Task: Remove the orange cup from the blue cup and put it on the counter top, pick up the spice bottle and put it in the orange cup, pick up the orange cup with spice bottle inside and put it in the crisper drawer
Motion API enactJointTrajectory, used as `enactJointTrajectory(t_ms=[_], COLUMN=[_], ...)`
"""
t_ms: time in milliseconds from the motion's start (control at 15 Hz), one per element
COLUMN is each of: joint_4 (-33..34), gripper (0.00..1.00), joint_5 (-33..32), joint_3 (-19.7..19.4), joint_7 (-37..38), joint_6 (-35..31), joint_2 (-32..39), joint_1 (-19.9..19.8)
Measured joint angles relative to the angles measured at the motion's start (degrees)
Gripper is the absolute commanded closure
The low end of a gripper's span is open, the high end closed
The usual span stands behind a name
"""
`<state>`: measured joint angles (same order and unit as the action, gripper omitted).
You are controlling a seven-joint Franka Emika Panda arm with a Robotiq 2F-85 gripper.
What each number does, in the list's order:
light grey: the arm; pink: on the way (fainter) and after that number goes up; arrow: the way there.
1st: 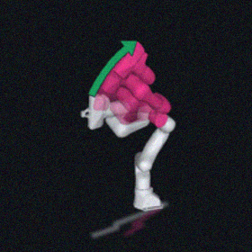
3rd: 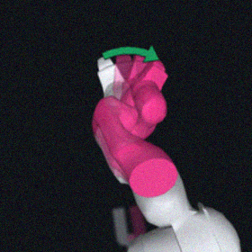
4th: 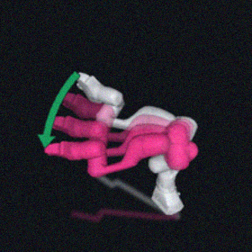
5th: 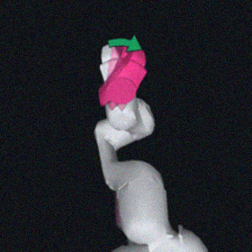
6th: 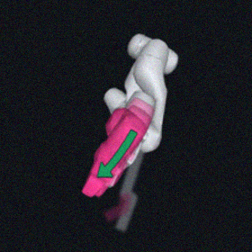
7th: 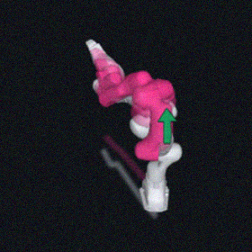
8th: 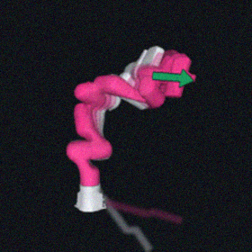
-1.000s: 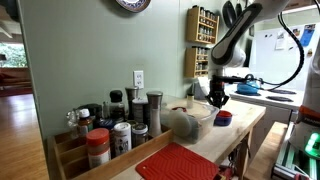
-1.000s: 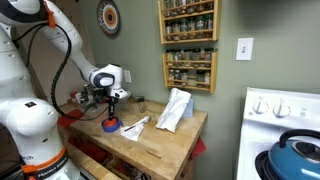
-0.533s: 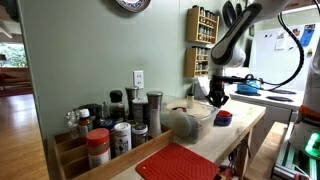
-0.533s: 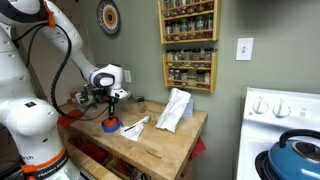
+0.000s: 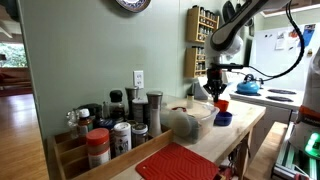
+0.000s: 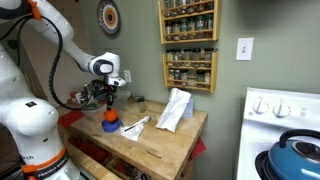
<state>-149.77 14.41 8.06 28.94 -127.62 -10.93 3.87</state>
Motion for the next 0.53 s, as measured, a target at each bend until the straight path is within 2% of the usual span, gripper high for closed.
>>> enactJointTrajectory(t_ms=[267,533], joint_4=[7.3,14.5], gripper=[0.98,0.98], joint_5=[-4.8,-10.1], joint_3=[1.1,1.3], joint_7=[-0.7,-2.2], joint_6=[2.2,2.2], joint_2=[1.3,8.8], joint_1=[0.5,0.8])
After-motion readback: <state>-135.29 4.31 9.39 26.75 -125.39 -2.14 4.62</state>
